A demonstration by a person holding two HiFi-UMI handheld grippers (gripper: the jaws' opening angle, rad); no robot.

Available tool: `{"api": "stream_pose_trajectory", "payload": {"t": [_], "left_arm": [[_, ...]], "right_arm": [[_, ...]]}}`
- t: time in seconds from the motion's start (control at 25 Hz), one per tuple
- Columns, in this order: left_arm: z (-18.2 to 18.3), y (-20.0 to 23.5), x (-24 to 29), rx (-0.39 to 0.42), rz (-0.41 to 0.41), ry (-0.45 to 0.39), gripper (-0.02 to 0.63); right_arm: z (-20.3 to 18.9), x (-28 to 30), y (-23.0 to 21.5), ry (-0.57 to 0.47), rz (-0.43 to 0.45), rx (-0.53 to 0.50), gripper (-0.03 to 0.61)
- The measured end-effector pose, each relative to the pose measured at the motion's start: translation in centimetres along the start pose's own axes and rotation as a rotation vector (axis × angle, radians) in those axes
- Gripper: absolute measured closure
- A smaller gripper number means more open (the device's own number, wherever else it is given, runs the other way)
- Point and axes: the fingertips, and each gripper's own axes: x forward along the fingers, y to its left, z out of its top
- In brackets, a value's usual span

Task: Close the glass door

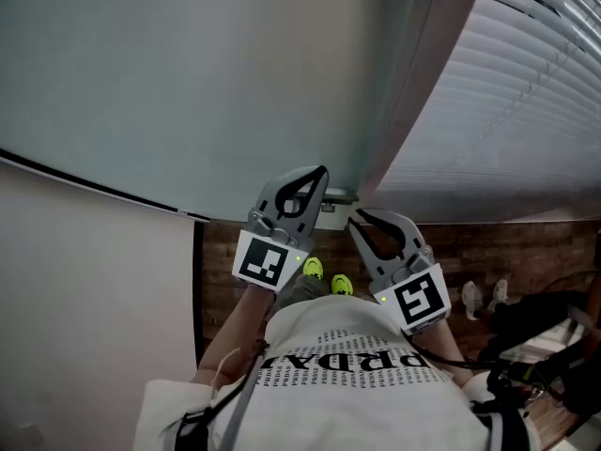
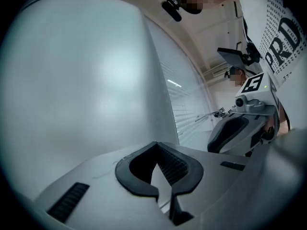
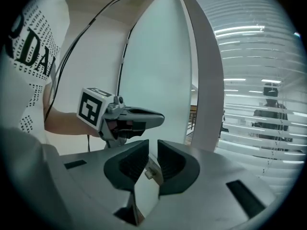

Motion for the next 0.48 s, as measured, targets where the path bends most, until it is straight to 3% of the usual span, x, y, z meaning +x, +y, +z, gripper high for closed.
{"api": "stream_pose_trajectory", "payload": {"t": [0.48], "left_arm": [[-0.5,3.8,4.1,0.062,0.016,-0.009,0.612]], "right_arm": [[0.0,0.9,1.3,0.004,0.091,0.026,0.535]]}}
